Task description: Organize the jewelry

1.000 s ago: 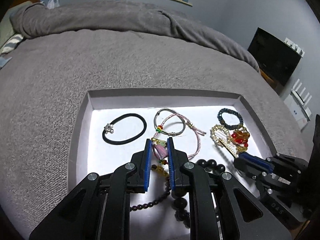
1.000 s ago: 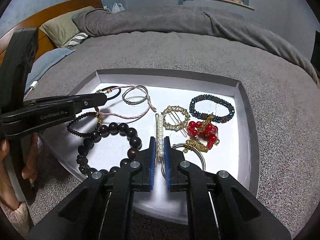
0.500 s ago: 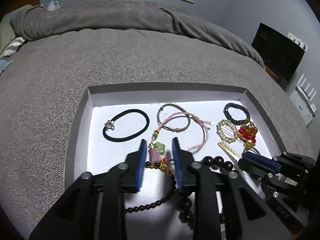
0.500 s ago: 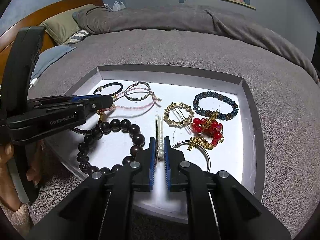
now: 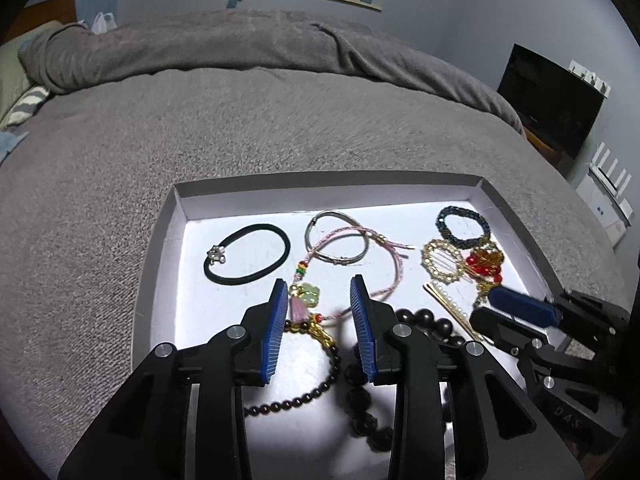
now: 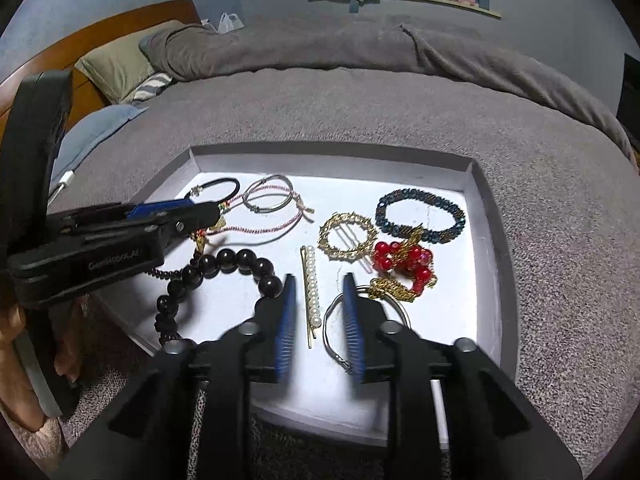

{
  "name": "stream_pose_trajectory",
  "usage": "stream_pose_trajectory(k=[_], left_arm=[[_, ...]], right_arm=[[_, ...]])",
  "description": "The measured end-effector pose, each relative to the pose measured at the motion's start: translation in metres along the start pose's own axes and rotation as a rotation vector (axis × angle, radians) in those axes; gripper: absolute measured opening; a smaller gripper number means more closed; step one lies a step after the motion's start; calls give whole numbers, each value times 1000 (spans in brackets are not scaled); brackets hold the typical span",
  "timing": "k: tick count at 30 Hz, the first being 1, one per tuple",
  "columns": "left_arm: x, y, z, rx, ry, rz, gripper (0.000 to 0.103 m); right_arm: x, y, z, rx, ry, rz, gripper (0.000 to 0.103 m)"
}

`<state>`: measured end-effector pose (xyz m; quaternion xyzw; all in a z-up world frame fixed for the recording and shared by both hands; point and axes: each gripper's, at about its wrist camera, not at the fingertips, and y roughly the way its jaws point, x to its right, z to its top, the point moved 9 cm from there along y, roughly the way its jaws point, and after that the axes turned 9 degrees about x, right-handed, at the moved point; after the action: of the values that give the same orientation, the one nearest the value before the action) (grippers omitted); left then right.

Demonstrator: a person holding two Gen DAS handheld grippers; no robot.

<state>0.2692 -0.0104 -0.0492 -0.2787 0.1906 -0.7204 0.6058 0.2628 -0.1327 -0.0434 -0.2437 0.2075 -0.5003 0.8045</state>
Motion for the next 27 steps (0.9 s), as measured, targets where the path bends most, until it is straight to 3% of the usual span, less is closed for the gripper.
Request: stream_pose_trajectory(k=[3,5,7,8,11,16,18,23,27], left_arm=[[5,-10,0,17,19,5,37],[7,-18,0,29,27,8,41],[8,-26,0,40,24,10,44],[8,-31,1,50,22,15,53],[6,-47,4,86,29,38,56],[9,-72,5,122,33,46,57],[12,-85,5,153,39,49,81],[19,-115,-1,206,86,67,83],[18,-125,-22,188,57,52,90]], right_arm=[[0,-4,3,15,0,-8,35],[1,-9,5,29,4,-17,50],[1,-16,7,44,2,-26,54],[2,-19,8,51,-1,-35,59],[5,-32,10,80,-10,-60,71],[10,-54,8,109,-12,-96,80],[12,-61,5,118,-12,-109,86],[13,-79,-5,130,4,-130,89],[11,-91,-10,144,9,-143,95]])
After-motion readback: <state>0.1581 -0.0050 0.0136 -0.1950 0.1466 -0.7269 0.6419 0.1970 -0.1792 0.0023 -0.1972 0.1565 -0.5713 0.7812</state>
